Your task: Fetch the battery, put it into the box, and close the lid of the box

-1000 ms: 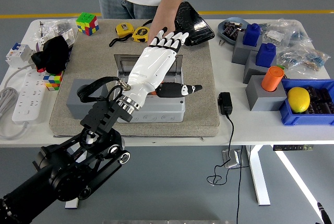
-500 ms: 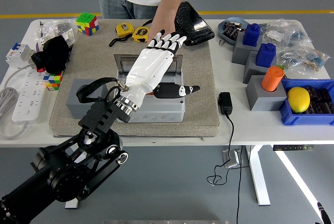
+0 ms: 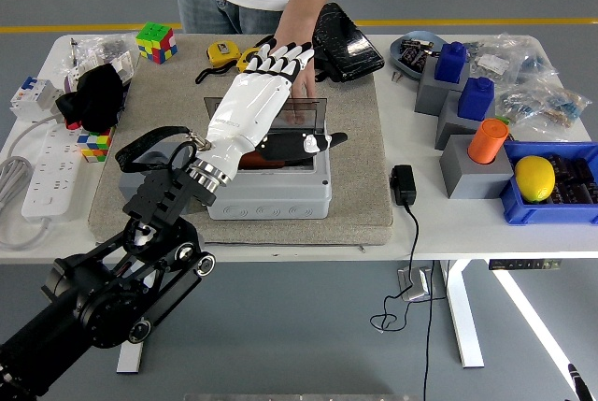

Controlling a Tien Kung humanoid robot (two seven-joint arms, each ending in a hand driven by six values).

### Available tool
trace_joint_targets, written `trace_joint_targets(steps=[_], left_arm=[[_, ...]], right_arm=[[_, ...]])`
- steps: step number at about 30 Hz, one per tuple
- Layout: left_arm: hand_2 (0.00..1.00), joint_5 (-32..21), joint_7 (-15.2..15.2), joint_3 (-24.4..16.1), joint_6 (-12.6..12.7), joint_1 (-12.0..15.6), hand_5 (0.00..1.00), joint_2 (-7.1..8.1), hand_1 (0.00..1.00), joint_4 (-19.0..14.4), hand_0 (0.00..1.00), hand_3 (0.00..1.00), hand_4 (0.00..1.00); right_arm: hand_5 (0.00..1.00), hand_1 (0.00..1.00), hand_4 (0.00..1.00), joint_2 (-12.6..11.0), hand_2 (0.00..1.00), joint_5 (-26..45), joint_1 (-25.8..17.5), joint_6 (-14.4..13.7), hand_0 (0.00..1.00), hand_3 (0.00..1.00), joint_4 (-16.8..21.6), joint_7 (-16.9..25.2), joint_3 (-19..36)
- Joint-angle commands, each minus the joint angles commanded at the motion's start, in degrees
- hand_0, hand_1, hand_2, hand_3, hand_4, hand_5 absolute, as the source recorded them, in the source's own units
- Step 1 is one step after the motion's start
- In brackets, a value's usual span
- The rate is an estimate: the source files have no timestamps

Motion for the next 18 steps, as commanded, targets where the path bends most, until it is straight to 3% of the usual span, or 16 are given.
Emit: trace_joint_targets(steps=[7, 14, 17, 18], left_arm=[[0.998, 1.10, 6.31, -2.17, -6.05, -0.20, 0.998, 0.72, 0.998, 1.03, 0.998, 0.998, 0.998], [0.980, 1.10, 8.33, -3.44, -8.90, -0.59, 0.998, 1.85, 0.998, 1.83, 0.998, 0.985, 0.998], [0.980, 1.10, 8.27, -3.43, -8.45, -0.29, 0.998, 2.65, 0.998, 0.80, 0.998, 0.985, 0.998], [0.776, 1.10, 8.18, -3.44, -8.04, -0.17, 0.998, 2.87, 0.738, 0.36, 0.855, 0.830, 0.998]], right_arm=[[0.998, 0.768, 0.998, 0.00, 0.748, 0.15, -0.09, -0.07, 0.822, 0.794, 0.00, -0.01, -0.16], [0.998, 0.767, 0.998, -0.02, 0.748, 0.01, 0.01, -0.11, 0.822, 0.793, 0.00, -0.10, 0.09], [0.998, 0.767, 0.998, -0.07, 0.748, -0.04, 0.02, -0.10, 0.822, 0.793, 0.00, -0.09, 0.27], [0.998, 0.767, 0.998, -0.07, 0.748, -0.04, 0.01, -0.10, 0.822, 0.794, 0.00, -0.09, 0.28]])
